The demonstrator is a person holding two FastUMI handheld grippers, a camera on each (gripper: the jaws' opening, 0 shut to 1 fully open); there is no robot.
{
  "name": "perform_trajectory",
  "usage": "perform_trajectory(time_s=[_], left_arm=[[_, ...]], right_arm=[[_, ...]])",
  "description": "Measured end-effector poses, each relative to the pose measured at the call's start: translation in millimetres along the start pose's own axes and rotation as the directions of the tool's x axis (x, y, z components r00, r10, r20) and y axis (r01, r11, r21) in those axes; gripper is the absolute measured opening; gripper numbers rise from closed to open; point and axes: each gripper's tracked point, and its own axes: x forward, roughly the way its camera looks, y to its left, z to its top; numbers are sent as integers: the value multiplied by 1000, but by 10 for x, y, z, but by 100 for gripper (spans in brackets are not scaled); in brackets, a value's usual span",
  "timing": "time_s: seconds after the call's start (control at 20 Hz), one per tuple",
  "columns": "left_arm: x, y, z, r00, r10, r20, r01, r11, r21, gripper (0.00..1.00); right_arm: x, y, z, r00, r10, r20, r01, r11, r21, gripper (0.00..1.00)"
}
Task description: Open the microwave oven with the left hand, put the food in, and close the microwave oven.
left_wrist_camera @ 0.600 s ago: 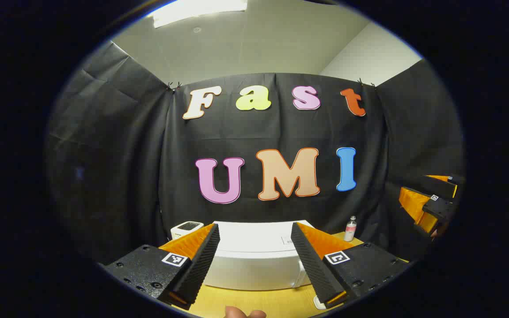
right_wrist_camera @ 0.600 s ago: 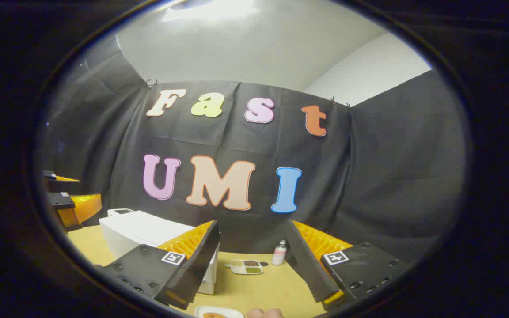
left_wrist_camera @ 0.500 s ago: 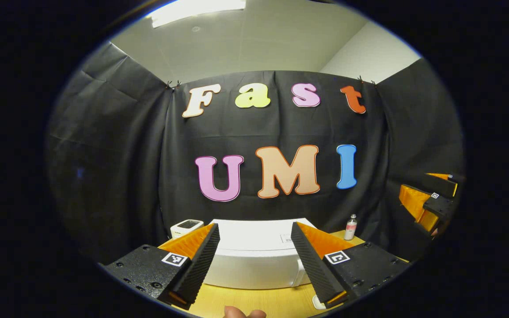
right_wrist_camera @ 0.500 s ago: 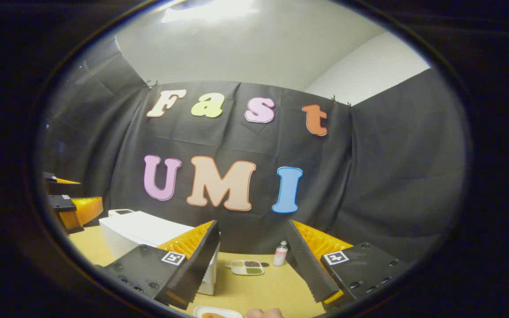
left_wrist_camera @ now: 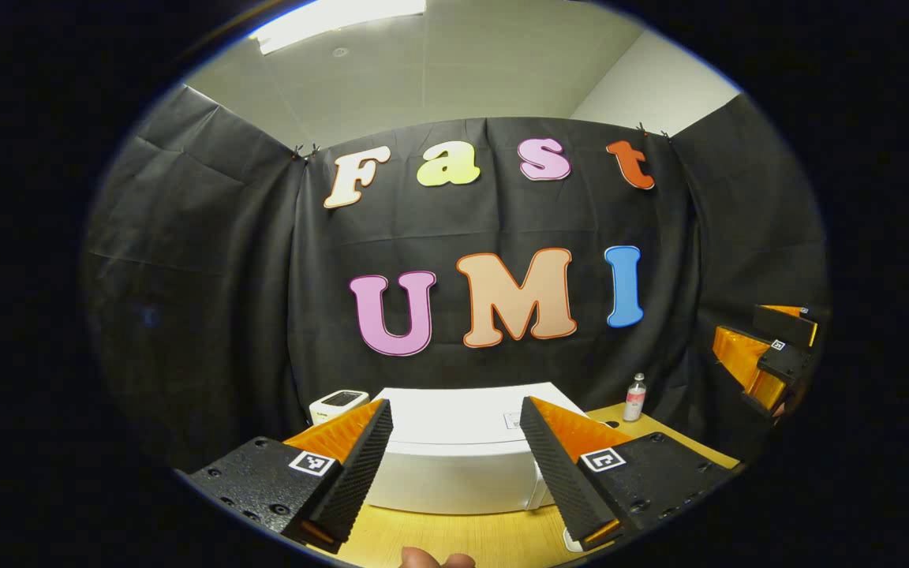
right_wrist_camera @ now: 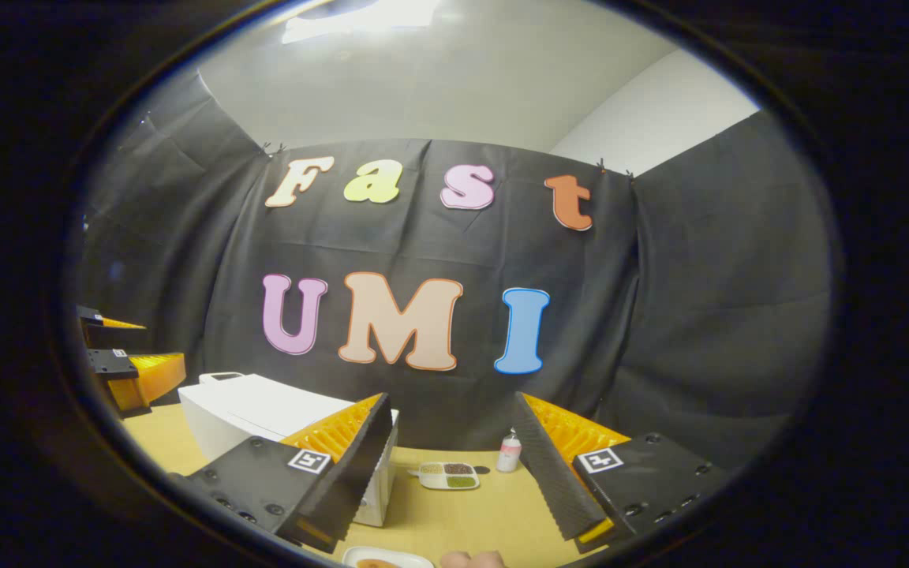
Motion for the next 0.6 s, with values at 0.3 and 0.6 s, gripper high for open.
perform_trajectory(time_s=[0.3, 0.6], left_arm=[[60, -47, -2, 1000, -11, 0, 11, 1000, 2, 97], [95, -87, -36, 1000, -15, -6, 15, 1000, -2, 97]], right_arm=[[37, -16, 14, 1000, 0, 7, 0, 1000, -17, 97], [53, -53, 6, 1000, -6, -2, 6, 1000, -14, 96]])
